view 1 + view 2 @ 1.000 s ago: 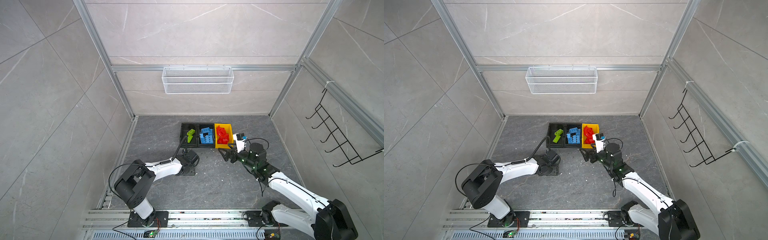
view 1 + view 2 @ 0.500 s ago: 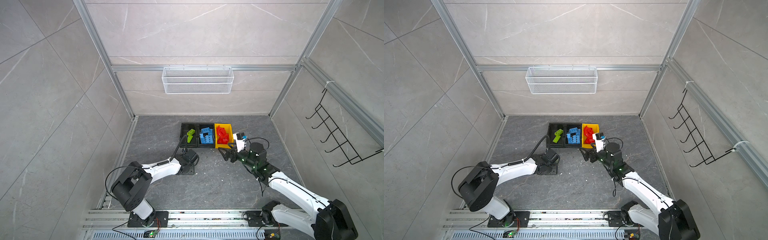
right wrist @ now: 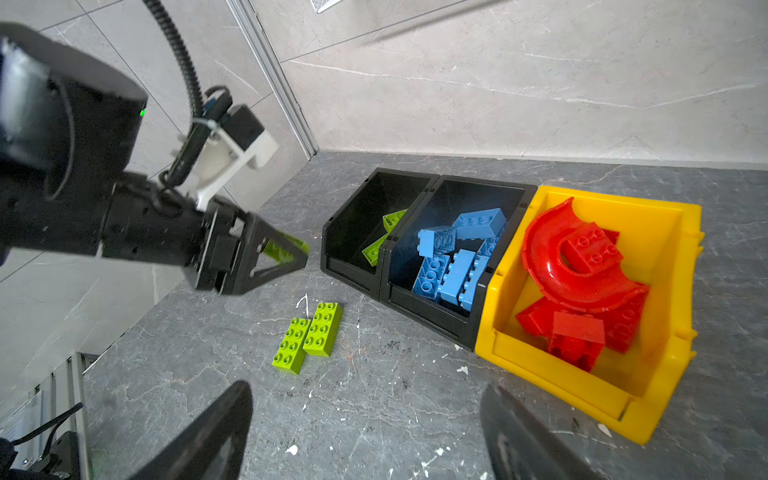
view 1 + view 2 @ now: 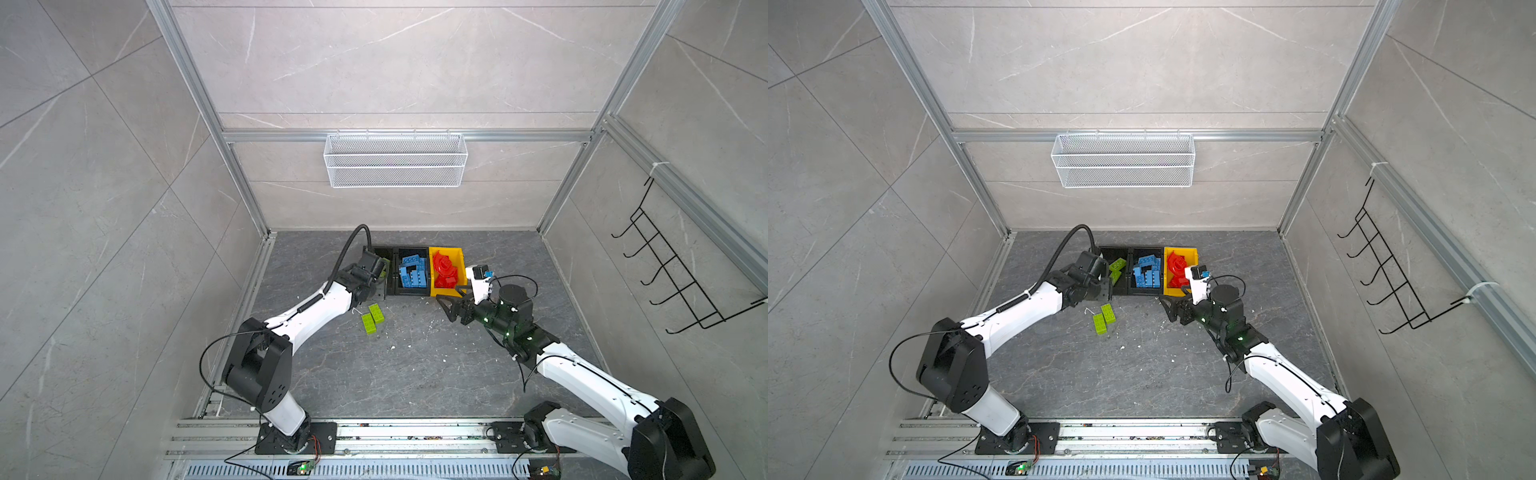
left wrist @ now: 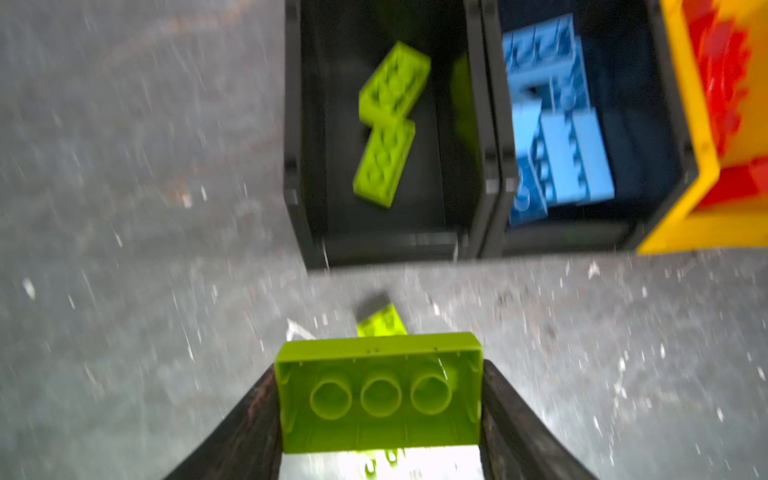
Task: Sort the legos into containers by color
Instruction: 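Carry the green brick into the black bin and release, then move the left gripper back over the last two green bricks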
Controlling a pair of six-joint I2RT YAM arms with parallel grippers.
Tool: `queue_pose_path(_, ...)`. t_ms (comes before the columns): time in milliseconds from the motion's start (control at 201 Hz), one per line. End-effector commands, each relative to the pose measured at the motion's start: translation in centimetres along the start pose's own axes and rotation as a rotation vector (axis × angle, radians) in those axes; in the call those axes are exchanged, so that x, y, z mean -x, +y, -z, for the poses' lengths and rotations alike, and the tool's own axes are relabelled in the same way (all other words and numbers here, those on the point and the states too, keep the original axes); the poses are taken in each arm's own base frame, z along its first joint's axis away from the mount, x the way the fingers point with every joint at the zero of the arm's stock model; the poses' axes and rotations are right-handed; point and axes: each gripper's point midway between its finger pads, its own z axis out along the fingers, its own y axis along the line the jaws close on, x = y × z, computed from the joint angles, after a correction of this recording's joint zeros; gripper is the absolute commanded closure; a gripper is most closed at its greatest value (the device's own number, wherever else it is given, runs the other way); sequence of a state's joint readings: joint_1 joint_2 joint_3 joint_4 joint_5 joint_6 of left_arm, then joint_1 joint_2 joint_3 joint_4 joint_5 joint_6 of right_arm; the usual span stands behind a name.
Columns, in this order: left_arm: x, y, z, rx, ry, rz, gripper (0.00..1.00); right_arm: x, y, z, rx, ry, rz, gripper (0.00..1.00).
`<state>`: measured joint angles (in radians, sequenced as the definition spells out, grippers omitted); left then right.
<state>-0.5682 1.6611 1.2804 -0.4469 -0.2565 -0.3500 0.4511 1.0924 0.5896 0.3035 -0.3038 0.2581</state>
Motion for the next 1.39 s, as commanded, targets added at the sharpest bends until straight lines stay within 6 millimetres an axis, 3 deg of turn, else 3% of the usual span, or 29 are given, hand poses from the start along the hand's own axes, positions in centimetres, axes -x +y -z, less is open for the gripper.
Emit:
queue_pose_path(0,3.4,-0.6,-1.4,-0.048,-0.061,-0.089,0.39,1.1,0.7,0.0,0.022,-0.015,0.024,0.13)
queue_pose_path(100,5.1,-0.3,-3.4,-0.028,-0.071,-0.118,0.38,1.2,0.9,0.1,0.030,-0.018,0.022,0.13)
queue_pose_path(259,5.9,-0.1,-7.1,-0.063,-0.024,-0.098,0.38,1.3,1.0,0.2,0.031,-0.021,0.022,0.13)
queue_pose_path(443,6.2,-0.6,-8.6,-0.077,-0.018,-0.117,0.36,1.2,0.8,0.2,0.021,-0.021,0.027,0.13)
queue_pose_path(612,6.7,-0.2,-8.8,-0.065,-0.025,-0.108,0.33,1.2,0.8,0.1,0.021,-0.019,0.027,0.13)
queue_pose_path(782,7.2,0.0,-8.4,-0.052,-0.032,-0.113,0.23,1.1,0.7,0.1,0.017,-0.017,0.027,0.13)
queue_pose_path(1031,9.0,-0.1,-4.4,-0.064,-0.089,-0.103,0.20,1.1,0.8,0.1,0.023,-0.014,0.028,0.12)
queue_pose_path(1125,7.7,0.7,-2.1,-0.032,-0.069,-0.046,0.20,1.2,0.9,0.1,0.024,-0.013,0.030,0.12)
queue_pose_path(1389,-2.2,2.1,1.7,0.031,0.058,0.065,0.20,0.9,1.0,-0.2,0.032,0.002,0.028,0.13)
